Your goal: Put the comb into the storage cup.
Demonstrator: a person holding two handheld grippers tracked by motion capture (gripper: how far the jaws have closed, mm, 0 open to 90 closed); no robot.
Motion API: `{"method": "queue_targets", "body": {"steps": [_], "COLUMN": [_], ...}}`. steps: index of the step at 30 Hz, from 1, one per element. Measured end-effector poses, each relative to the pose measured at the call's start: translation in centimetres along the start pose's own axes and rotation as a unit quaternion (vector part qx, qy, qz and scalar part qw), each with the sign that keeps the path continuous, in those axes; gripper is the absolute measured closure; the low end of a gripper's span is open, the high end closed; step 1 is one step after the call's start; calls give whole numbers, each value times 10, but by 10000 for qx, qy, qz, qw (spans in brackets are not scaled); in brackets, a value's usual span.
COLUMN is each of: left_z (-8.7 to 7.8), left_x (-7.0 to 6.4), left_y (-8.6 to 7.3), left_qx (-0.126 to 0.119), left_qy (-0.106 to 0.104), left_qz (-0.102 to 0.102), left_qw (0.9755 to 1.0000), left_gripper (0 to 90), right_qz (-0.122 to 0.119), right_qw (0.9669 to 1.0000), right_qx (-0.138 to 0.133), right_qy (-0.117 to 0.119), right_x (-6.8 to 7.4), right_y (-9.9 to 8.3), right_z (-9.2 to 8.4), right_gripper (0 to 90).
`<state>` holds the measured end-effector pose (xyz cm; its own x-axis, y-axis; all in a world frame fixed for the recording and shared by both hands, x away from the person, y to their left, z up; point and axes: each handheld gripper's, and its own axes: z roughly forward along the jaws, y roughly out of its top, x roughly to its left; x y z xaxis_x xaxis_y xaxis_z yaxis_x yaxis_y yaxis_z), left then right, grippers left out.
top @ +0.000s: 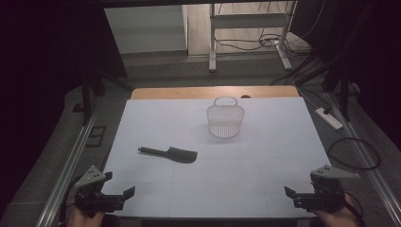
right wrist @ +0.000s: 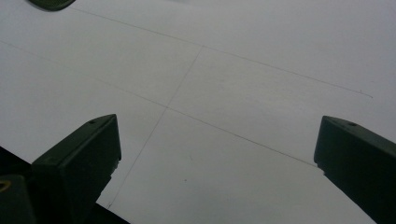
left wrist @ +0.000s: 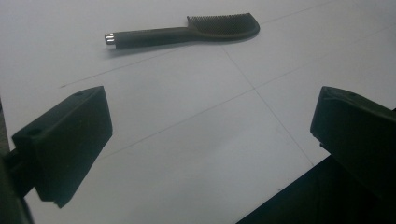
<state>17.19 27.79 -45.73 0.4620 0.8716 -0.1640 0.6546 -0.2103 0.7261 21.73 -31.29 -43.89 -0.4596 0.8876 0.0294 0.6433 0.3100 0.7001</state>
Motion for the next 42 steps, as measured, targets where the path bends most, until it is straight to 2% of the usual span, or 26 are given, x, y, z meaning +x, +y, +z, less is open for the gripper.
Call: {"method": "queue_targets", "body": {"steps": [5, 10, 15, 21, 25, 28, 34, 42], "left_z": [3, 6, 10, 13, 17, 24, 35, 43], "left_x": [-3, -3, 0, 5, 9, 13, 14, 18], "left_y": [3, 6, 9, 12, 15, 20, 25, 38], "left_qx": [53, -7, -7, 3, 78, 211, 361, 253], "left_qy": [-35, -103, -215, -311, -292, -401, -384, -499], "left_qz": [150, 231, 217, 79, 31, -76, 33, 58], "left_qw": [9999, 9997, 9995, 9995, 9995, 9989, 9986, 9984], "left_gripper": [0, 0, 0, 0, 0, 0, 0, 0], "right_qz": [0, 4, 8, 21, 22, 14, 28, 31], "right_qw": [10000, 10000, 10000, 10000, 10000, 10000, 10000, 10000], "right_qx": [-15, -9, -8, -25, -38, -29, -37, -22], "right_qy": [-6, -14, -13, 0, 5, 4, 23, 35], "right_x": [0, 0, 0, -1, -1, -1, -1, -1], "right_y": [0, 0, 0, 0, 0, 0, 0, 0], "right_z": [0, 0, 0, 0, 0, 0, 0, 0], "right_gripper": [12, 12, 12, 12, 12, 12, 12, 11]}}
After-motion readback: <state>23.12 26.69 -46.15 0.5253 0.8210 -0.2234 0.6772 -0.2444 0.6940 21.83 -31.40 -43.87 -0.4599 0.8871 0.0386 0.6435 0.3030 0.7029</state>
